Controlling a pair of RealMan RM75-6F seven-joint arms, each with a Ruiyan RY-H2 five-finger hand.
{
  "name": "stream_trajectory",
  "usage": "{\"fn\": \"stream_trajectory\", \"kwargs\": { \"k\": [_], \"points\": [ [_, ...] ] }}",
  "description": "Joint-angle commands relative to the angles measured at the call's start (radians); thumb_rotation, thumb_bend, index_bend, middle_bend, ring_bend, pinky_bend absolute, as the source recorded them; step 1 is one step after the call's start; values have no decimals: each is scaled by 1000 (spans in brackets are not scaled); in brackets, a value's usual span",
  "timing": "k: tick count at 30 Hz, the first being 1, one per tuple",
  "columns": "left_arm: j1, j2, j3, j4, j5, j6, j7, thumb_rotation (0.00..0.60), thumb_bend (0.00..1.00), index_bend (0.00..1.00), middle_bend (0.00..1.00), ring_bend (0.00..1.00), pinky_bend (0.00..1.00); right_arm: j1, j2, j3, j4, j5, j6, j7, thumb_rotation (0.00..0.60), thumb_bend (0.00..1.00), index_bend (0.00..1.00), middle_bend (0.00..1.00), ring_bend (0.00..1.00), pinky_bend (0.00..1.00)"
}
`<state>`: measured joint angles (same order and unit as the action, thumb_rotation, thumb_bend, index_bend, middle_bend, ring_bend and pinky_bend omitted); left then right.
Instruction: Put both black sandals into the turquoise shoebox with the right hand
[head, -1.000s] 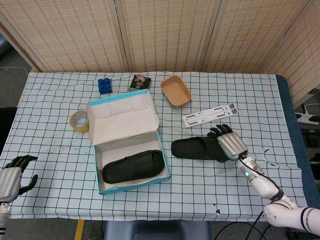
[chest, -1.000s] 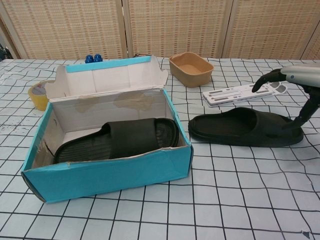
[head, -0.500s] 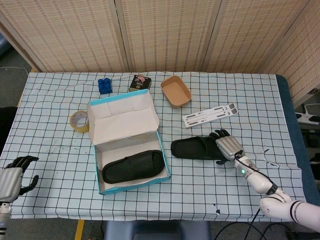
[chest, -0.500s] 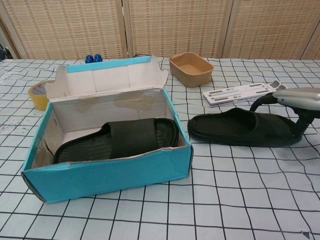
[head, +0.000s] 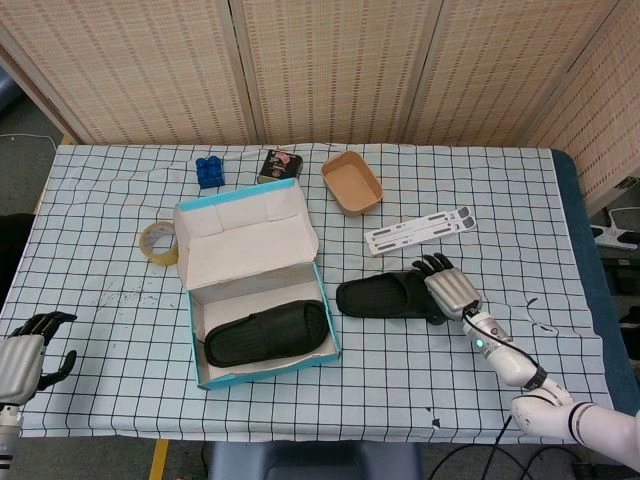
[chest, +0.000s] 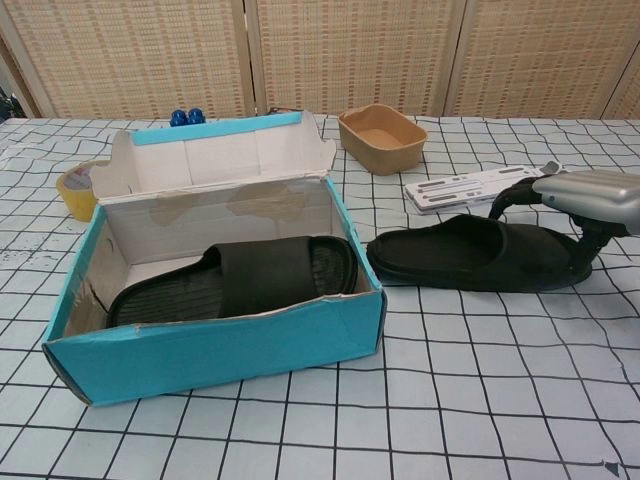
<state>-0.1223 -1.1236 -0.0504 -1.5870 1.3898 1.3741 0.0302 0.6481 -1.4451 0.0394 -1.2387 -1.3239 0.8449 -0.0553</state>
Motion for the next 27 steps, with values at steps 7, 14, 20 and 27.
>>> {"fn": "stream_trajectory", "kwargs": {
  "k": [7,14,20,27],
  "points": [
    [0,1,1,-4,3,1,1,600,403,256,231,189,351,-11,-10,0,18,-13,17,-8,600,36,159,101,0,0],
    [-2,2,1,-4,-3,-7,1,600,403,256,231,189,352,-11,-39,7,62,-22,20,12,600,36,128,86,0,0],
    [-2,3,3,-5,4,-2,-2,600,403,256,231,189,353,-5,-61,4,96,-27,-6,37,600,36,126,86,0,0],
    [-1,5,2,-5,0,-5,-7,600,403,256,231,190,353,-10,-86,11,129,-24,1,35,600,36,207,146,9,87]
  ]
}}
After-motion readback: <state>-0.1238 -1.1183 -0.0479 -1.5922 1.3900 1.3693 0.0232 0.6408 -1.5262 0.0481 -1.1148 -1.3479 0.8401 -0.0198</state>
